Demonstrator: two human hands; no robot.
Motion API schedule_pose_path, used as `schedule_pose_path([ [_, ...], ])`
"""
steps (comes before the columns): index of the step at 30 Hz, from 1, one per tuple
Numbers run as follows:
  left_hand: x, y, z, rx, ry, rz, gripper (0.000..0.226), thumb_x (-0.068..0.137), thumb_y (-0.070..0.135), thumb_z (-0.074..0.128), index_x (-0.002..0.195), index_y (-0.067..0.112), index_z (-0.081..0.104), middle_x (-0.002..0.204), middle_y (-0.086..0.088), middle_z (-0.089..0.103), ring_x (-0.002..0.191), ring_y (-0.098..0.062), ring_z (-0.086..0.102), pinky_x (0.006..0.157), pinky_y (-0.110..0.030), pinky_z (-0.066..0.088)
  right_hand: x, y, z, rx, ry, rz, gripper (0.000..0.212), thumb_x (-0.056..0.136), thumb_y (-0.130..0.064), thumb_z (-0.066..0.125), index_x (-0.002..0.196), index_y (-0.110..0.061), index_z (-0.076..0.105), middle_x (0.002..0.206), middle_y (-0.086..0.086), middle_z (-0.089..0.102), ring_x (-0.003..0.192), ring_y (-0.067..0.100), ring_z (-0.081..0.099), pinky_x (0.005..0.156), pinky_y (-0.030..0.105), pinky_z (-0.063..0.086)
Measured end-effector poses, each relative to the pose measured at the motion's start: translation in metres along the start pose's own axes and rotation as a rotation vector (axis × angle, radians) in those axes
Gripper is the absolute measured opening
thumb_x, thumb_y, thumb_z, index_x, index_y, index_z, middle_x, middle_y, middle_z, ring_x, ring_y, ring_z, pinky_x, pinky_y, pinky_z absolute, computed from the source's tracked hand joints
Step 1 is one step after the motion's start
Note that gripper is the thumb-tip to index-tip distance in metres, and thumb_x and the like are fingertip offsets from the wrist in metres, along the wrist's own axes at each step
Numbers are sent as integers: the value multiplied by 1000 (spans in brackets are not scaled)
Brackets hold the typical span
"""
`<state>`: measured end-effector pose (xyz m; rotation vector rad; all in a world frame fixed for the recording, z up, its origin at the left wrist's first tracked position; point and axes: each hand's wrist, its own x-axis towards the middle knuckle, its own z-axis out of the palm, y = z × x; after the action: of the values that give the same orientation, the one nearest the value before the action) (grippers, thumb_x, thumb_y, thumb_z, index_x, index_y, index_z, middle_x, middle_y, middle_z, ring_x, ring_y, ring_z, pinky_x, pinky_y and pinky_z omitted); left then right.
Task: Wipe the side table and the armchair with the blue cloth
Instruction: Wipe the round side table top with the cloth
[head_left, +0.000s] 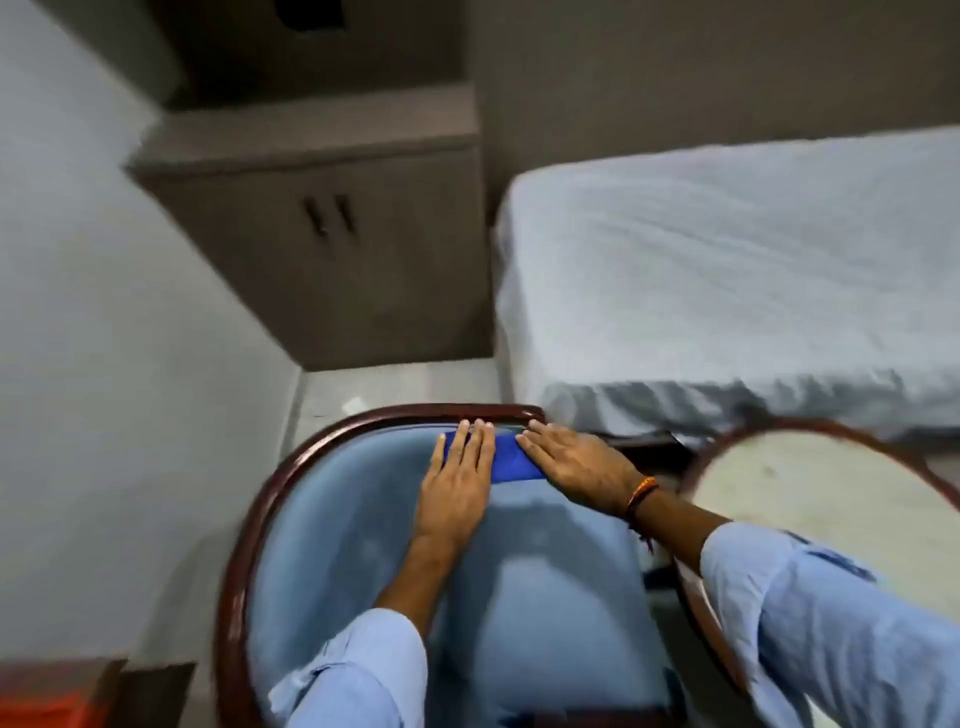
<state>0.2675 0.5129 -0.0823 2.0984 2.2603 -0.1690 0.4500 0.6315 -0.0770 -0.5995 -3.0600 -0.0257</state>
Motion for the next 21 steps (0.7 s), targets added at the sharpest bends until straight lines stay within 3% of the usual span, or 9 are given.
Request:
schedule_pose_path([
  [3,43,97,38,-55,-116,158,69,92,6,16,161,5,13,169,-11,20,158,-27,14,129,-47,8,-103,50,46,190,-142,212,47,88,-7,71,133,3,64,122,23,74,108,39,74,85,46,65],
  [5,65,159,68,-107,-170,262,66,97,5,31,161,8,18,168,-12,23,158,-28,14,129,-45,7,-165,74,79,342,-227,376,55,92,-12,62,145,-3,53,132,19,69,111,38,70,88,47,61],
  [7,82,208,99,-141,-245,355,60,98,6,38,157,12,32,166,-14,26,157,-30,19,128,-43,13,-216,89,108,486,-262,576,55,91,-18,59,145,-14,54,132,11,69,111,34,68,89,44,59],
  [9,101,252,130,-226,-350,386,52,96,8,47,147,17,46,162,-14,33,150,-32,32,122,-40,27,-257,104,134,613,-279,751,43,88,-19,60,130,-20,64,116,8,74,102,31,69,83,41,57],
  [12,133,301,162,-350,-370,411,37,91,13,55,127,21,62,130,-8,63,120,-30,58,103,-38,47,-298,125,169,615,-191,909,38,87,-15,64,124,-18,70,108,7,77,92,29,70,79,38,57],
  [14,155,324,181,-325,-282,427,35,90,15,57,122,23,65,121,-6,68,115,-27,60,98,-39,48,-317,132,189,513,-47,964,39,86,-13,69,125,-13,70,102,9,77,83,28,71,70,33,56],
  [17,177,340,204,-244,-160,444,48,93,18,58,140,22,56,141,-7,58,133,-28,49,109,-43,41,-328,120,211,363,51,961,42,84,-13,73,125,-6,69,95,9,73,74,25,67,59,23,43],
  [21,177,327,232,-116,-319,619,69,95,21,55,159,23,30,169,-4,23,156,-26,18,126,-51,15,-320,74,242,287,-129,865,44,94,-42,56,119,-9,70,95,10,71,81,28,65,65,39,55],
])
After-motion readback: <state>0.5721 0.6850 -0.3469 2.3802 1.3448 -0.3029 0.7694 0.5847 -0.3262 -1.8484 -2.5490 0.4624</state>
